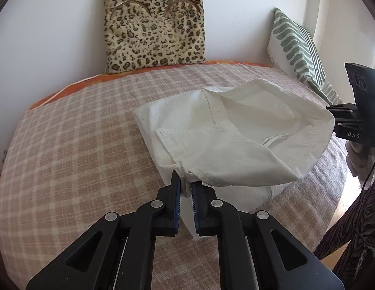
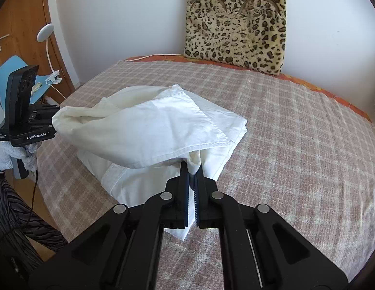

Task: Fold small clothes
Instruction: 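Lift the shirt with both grippers and fold it over onto itself, then open both grippers and reposition them along the folded shirt edge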

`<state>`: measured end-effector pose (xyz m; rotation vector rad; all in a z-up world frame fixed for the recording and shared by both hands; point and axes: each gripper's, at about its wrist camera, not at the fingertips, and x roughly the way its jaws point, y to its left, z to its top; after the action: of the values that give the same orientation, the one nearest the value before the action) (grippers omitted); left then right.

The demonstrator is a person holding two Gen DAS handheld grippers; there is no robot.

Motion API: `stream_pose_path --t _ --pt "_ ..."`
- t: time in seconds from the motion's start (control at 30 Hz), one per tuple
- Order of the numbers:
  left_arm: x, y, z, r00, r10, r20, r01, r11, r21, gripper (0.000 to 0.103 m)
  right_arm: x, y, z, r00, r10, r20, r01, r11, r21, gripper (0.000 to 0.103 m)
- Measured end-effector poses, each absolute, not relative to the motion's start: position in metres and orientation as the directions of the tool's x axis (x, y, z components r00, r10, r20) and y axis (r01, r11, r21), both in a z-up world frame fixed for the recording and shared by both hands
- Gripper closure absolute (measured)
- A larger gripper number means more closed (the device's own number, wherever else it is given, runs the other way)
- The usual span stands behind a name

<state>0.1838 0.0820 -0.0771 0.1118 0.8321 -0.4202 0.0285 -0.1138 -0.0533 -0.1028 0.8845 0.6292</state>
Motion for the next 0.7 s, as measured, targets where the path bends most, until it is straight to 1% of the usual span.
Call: stream_pose_path --t 0.1,0.17,0.23,0.3,0.4,0.57,0.7 --pt "0.171 0.082 -0.079 0.565 -0.291 -0.772 0.436 0.9 -0.02 0.093 0.018 -0.118 -0.054 0.453 0.439 -0.776 -0.578 0.807 0.119 0.099" --pt "0.161 0.084 -0.079 0.552 -0.27 -0.789 0.455 0.89 0.014 0.093 0.009 -0.121 -0.052 0.432 0.424 -0.796 -0.606 0.79 0.092 0.097" --pt "0.153 0.091 -0.074 0.556 -0.266 -0.787 0.46 0.888 0.024 0.093 -0.002 -0.123 -0.047 0.411 0.411 -0.814 -0.643 0.763 0.061 0.094" --pt "0.149 0.098 -0.066 0.571 -0.267 -0.776 0.439 0.898 0.015 0.093 -0.011 -0.128 -0.041 0.427 0.388 -0.817 -0.647 0.762 0.024 0.094" --pt "0.151 0.101 -0.053 0.6 -0.29 -0.746 0.427 0.904 -0.008 0.093 -0.012 -0.137 -0.029 0.467 0.393 -0.792 -0.617 0.787 0.027 0.093" --pt "0.172 0.079 -0.039 0.618 -0.351 -0.703 0.442 0.895 -0.058 0.093 0.026 -0.142 -0.015 0.513 0.445 -0.734 -0.511 0.845 0.155 0.093" --pt "0.191 0.053 -0.042 0.616 -0.361 -0.7 0.467 0.883 -0.044 0.091 0.065 -0.137 -0.019 0.486 0.547 -0.682 -0.453 0.824 0.339 0.093"
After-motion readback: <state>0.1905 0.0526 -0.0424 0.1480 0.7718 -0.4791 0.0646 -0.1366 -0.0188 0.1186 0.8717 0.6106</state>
